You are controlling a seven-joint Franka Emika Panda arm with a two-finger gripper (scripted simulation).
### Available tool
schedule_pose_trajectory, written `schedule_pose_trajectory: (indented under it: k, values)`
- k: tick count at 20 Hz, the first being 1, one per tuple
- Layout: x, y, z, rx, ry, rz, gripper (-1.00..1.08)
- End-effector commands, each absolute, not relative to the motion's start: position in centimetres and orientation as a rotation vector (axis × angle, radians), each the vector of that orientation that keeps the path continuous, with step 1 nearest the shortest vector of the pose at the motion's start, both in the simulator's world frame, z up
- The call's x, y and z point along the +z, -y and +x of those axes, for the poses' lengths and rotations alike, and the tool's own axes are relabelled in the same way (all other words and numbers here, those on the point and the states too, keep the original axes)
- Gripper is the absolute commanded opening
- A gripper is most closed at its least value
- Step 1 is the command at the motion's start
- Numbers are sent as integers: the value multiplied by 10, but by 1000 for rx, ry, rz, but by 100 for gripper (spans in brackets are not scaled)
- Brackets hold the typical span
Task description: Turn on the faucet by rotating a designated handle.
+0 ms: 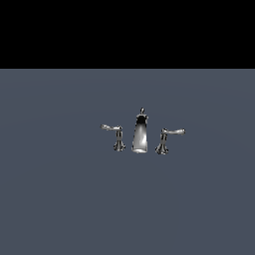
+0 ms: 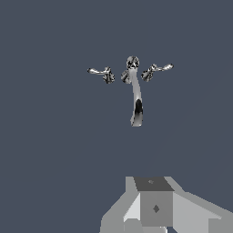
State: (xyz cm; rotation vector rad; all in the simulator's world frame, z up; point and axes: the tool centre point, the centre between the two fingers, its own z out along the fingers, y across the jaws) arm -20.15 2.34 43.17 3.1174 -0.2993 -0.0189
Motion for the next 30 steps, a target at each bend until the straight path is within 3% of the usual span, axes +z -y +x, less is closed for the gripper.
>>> schedule_pose_trajectory:
  k: [1,16,30]
  values:
    - [416,-24,-188,-19,400,3107,-100]
    - [316,-2,-97,-15,1054,2956,-100]
    - [220,56,-25,-9,1644,2674,-100]
